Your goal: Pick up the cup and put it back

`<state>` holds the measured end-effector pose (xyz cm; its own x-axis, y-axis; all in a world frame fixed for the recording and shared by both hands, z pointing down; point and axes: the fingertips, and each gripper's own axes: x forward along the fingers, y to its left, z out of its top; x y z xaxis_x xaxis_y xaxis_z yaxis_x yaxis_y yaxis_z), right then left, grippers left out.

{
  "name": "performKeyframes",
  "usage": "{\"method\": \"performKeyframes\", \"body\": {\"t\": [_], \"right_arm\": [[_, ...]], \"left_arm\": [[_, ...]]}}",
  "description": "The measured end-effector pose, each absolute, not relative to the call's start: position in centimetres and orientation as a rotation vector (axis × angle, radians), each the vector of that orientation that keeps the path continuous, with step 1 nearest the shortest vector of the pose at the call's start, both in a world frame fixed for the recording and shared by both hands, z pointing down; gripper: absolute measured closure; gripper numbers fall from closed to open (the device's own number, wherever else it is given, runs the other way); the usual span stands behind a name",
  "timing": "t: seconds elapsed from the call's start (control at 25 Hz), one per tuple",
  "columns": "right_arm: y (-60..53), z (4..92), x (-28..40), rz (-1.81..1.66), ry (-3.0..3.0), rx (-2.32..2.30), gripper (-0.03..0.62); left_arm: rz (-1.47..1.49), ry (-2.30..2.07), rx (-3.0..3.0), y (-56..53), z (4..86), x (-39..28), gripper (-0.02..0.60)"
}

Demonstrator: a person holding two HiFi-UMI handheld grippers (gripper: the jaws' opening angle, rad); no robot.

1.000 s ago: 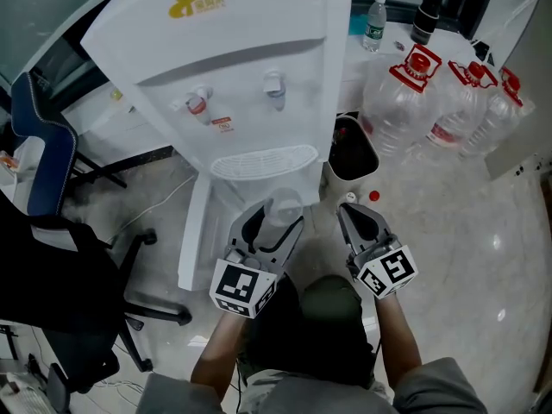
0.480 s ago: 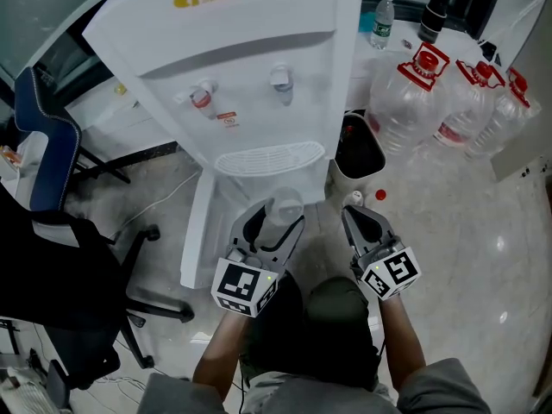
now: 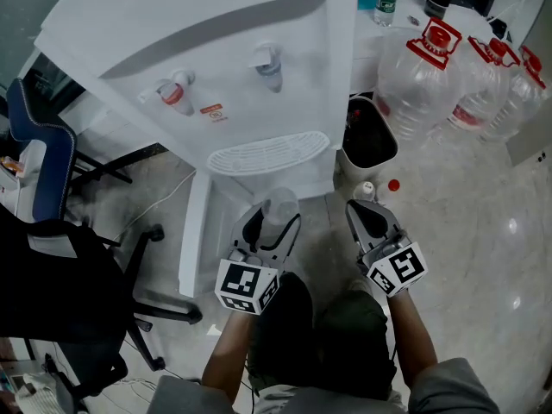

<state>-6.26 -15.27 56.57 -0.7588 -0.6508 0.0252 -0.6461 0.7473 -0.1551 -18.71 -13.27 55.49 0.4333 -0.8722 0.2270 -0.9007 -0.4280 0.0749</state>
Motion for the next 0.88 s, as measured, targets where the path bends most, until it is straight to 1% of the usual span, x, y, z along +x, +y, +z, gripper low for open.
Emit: {"method": "performKeyframes", "body": {"t": [0.52,0.88], "right_arm": [[-16.6,61.4,-8.1,-0.243,2.908,-1.041,0.583],[-17.0,65.6,-9.0,-0.258,2.927,-1.002,0.583]], "left_arm": [[0.245,-1.7,2.344,-16.6,63.8,-22.3,0.321],[0.316,-1.845,2.248,-20.4,71.0,-24.7,0.321]]}}
